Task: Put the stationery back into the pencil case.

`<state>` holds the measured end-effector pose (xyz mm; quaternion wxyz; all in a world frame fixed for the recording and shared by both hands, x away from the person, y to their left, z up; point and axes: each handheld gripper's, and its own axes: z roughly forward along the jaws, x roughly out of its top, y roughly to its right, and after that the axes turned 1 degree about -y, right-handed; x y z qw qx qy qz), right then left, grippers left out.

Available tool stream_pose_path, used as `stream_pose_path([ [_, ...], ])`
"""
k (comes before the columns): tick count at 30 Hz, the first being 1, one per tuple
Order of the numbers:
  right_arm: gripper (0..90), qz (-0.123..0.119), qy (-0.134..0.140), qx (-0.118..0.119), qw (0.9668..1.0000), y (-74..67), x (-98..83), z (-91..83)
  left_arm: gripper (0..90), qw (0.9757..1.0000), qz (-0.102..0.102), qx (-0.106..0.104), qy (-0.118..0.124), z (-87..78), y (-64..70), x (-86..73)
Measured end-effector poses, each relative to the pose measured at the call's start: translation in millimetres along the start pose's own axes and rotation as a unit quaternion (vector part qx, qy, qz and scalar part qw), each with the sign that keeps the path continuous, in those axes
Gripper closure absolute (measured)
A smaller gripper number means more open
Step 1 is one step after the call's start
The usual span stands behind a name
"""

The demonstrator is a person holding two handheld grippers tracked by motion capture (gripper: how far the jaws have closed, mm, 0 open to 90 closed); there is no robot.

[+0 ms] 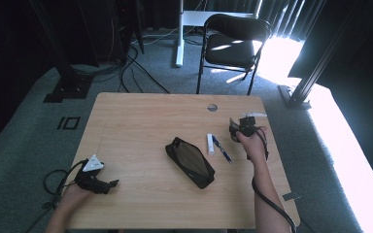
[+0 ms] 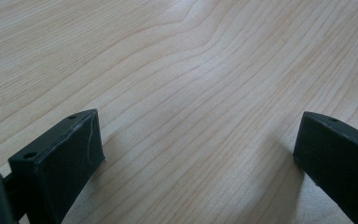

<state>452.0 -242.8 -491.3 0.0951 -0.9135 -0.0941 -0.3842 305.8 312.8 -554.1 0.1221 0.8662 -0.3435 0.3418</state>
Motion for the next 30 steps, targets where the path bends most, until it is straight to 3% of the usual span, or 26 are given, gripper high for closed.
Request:
stream_pose_path([
  [12,50.3,-0.048,0.033,0.059,0.9965,-41.3,4.7,-44.6,1.6,1.0000,0.000,0.000,0.000,0.0,0.0,0.0],
  [26,50.5,-0.086,0.044,0.117,0.9885,-90.7,3.1,-73.8,1.6,1.0000,0.000,0.000,0.000,0.0,-0.1,0.0],
  [30,50.5,-0.104,0.045,0.123,0.9859,-103.0,1.2,-78.5,1.6,1.0000,0.001,0.000,0.000,0.0,-0.1,0.0],
])
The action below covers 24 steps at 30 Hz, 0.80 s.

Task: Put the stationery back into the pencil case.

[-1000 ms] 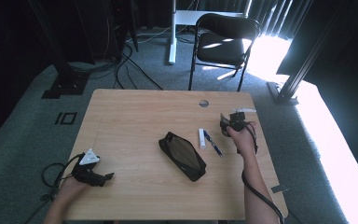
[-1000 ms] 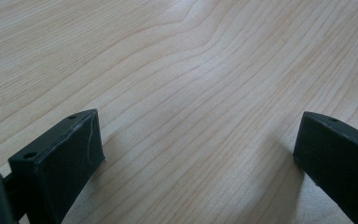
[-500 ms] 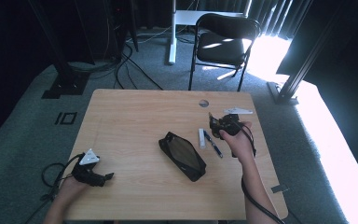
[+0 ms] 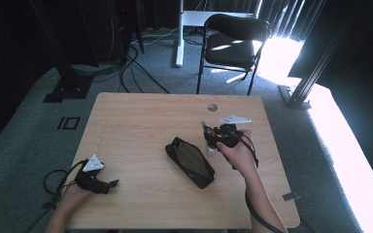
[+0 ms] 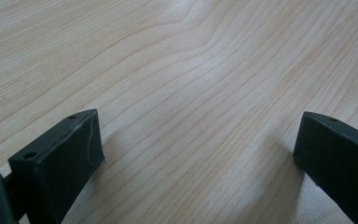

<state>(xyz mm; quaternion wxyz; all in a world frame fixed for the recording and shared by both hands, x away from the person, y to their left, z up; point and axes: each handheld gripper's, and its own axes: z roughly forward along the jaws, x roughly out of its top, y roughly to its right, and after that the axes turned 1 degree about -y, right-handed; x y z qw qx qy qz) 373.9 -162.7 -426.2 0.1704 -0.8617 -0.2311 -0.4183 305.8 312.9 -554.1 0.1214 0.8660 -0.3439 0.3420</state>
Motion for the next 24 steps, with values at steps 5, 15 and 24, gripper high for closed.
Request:
stream_pose_path([
  [5,50.5,-0.010,0.001,0.017,0.9998,-16.6,-1.2,-1.8,1.6,1.0000,0.000,0.000,0.000,-0.1,0.0,0.0],
  [15,50.6,-0.022,-0.019,0.048,0.9984,-40.0,-9.3,8.0,1.6,1.0000,0.000,0.000,0.000,0.0,0.1,0.0],
  [24,50.6,-0.040,-0.053,0.063,0.9958,-58.6,-17.3,28.1,1.6,1.0000,0.000,0.000,0.000,0.0,0.1,0.0],
])
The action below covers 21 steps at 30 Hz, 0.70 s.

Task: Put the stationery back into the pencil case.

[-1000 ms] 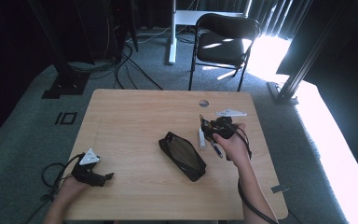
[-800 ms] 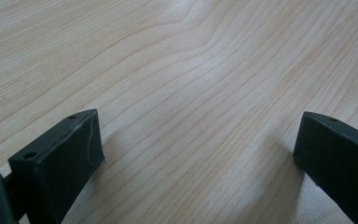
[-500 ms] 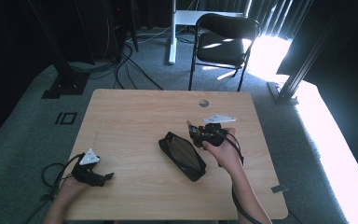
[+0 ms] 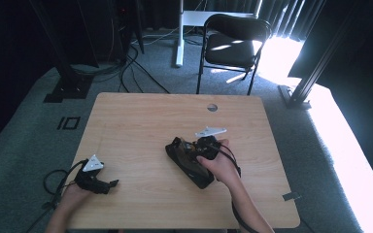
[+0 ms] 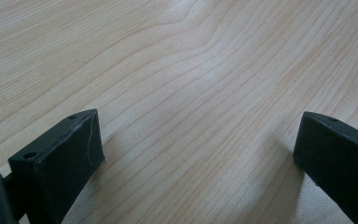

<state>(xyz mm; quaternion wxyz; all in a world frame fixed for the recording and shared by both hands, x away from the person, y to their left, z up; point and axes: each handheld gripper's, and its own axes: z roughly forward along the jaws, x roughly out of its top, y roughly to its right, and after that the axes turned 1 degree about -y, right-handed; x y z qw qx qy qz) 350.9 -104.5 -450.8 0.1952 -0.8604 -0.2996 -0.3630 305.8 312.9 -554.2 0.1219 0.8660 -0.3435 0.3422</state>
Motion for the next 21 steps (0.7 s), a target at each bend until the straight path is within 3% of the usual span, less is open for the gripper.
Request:
stream_pose_path([
  [13,50.6,-0.013,-0.077,-0.010,0.9969,-6.2,-8.0,33.7,1.5,1.0000,0.000,0.000,0.000,-0.1,0.0,0.0],
  [21,50.6,-0.011,-0.104,-0.014,0.9944,-6.6,-6.3,47.8,1.6,1.0000,0.000,0.000,0.000,0.0,0.1,0.0],
])
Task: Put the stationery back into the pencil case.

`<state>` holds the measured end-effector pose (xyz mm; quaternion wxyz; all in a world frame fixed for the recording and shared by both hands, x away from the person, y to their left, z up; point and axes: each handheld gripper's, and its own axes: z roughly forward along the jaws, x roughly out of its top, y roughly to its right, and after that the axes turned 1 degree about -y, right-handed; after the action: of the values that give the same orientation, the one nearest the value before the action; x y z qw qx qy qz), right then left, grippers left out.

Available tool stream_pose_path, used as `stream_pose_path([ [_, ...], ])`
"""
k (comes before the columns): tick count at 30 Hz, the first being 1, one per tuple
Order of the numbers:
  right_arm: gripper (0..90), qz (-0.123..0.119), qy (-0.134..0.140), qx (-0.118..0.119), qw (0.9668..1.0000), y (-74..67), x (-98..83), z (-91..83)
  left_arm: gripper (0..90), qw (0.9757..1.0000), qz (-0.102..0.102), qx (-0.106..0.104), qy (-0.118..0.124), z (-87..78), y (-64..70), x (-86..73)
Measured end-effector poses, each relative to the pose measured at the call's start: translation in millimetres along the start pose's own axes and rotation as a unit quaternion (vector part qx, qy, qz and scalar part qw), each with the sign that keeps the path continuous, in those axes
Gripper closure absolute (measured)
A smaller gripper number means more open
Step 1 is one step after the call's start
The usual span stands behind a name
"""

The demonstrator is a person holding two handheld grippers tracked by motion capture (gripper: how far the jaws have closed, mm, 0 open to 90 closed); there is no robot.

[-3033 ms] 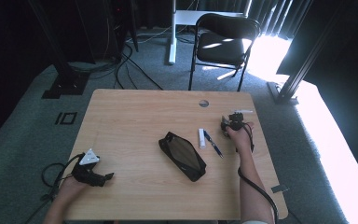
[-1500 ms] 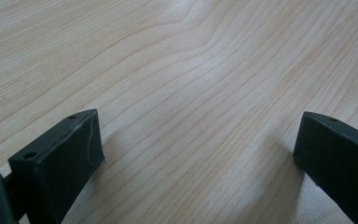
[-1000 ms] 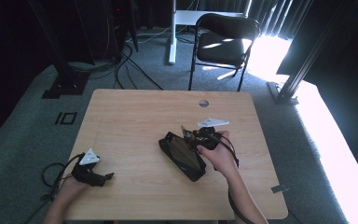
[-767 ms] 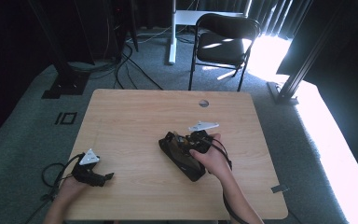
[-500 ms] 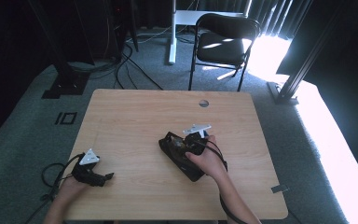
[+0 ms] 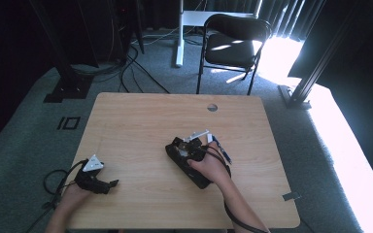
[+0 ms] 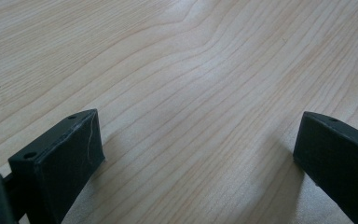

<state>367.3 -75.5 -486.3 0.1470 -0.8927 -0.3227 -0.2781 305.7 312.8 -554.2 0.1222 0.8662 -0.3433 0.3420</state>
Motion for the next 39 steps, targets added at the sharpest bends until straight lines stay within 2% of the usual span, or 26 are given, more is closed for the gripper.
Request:
stream_pose_path([
  [2,50.6,0.001,-0.002,-0.001,1.0000,0.2,0.4,1.9,1.5,1.0000,0.000,0.000,0.000,0.0,0.0,0.0],
  [3,50.6,0.003,-0.013,-0.002,0.9999,1.0,1.4,4.7,1.6,1.0000,0.000,0.000,0.000,0.0,0.0,0.0],
  [6,50.5,0.000,-0.023,-0.004,0.9997,0.9,2.9,7.3,1.6,1.0000,0.000,0.000,0.000,0.0,0.0,0.0],
  [21,50.3,-0.014,-0.053,-0.013,0.9984,-2.9,4.6,19.4,1.6,1.0000,0.000,0.000,0.000,0.0,0.0,0.0],
  [28,49.3,-0.014,-0.042,-0.009,0.9990,-2.4,7.0,14.4,1.6,1.0000,0.000,0.000,0.000,0.0,0.0,0.0],
  [34,49.3,-0.016,-0.025,-0.002,0.9996,-0.3,9.1,2.0,1.6,1.0000,0.000,0.000,0.000,0.0,0.0,0.0],
  [39,49.3,-0.007,0.002,0.009,0.9999,2.7,11.3,-16.5,1.6,1.0000,0.000,0.000,0.000,0.0,0.0,0.0],
])
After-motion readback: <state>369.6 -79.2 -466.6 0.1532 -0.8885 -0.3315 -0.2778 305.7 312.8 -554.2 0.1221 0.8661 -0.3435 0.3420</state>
